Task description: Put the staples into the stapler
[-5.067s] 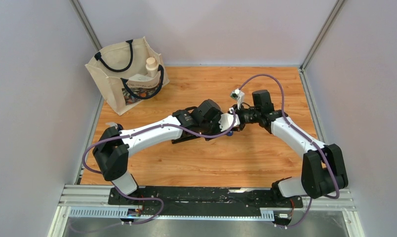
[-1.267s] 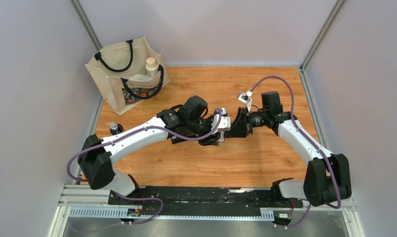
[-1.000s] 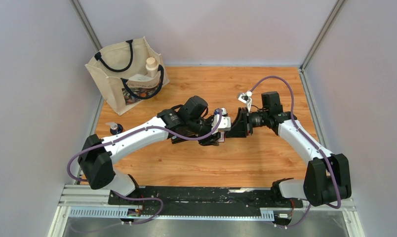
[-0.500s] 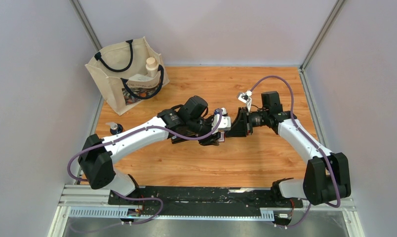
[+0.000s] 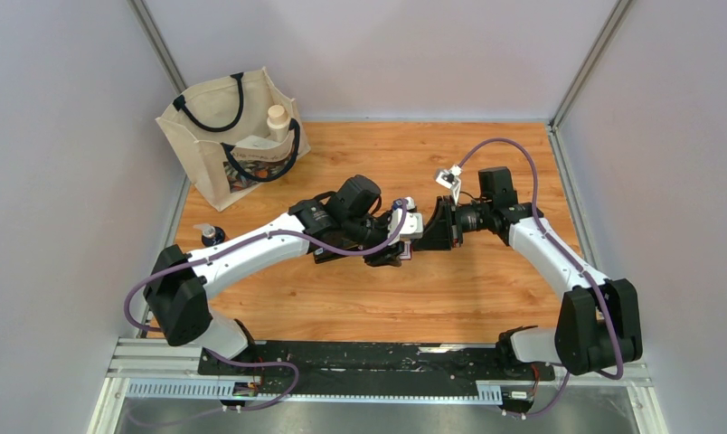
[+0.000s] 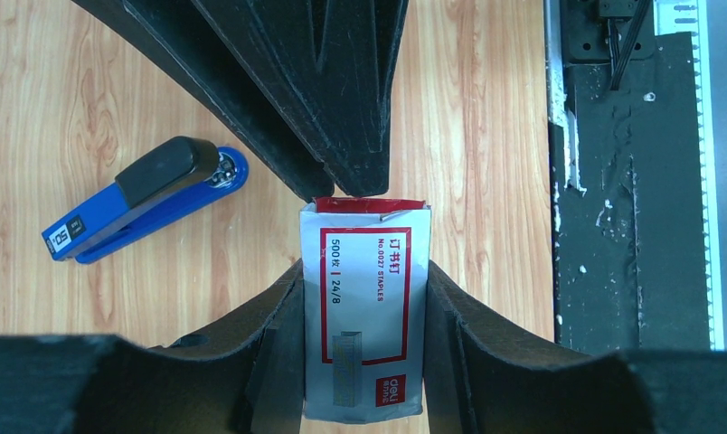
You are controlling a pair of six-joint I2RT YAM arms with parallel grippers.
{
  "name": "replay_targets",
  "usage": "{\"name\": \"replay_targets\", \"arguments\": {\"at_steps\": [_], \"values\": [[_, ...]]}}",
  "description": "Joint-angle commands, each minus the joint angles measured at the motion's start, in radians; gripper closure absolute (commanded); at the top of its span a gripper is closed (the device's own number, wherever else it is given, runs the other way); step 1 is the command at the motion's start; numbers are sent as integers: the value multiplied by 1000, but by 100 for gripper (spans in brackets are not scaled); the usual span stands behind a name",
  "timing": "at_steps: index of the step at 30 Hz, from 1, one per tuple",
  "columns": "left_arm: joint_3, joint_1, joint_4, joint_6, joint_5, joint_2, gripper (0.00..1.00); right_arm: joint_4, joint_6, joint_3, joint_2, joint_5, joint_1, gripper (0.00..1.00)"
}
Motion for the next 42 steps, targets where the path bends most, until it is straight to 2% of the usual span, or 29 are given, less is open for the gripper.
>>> {"name": "replay_targets", "arguments": {"at_steps": [1,22,23,26,28,42], "values": [[1,15,31,-13,-44,21,88,-18,-8,46,-9,-74,12,76],[1,35,37,-18,-44,22,89,-21,-9,46,-11,-50,10,76],[1,35,37,-21,-40,21,89,-21,-9,47,-11,-24,13,75],[1,36,39,-26,-23,12,89,-7,-2,44,12,50,13,60],[-1,33,37,-26,-13,7,89,7,11,41,30,62,15,59],[-4,32,39,-43,31,16,89,97,83,31,49,107,18,65]]}}
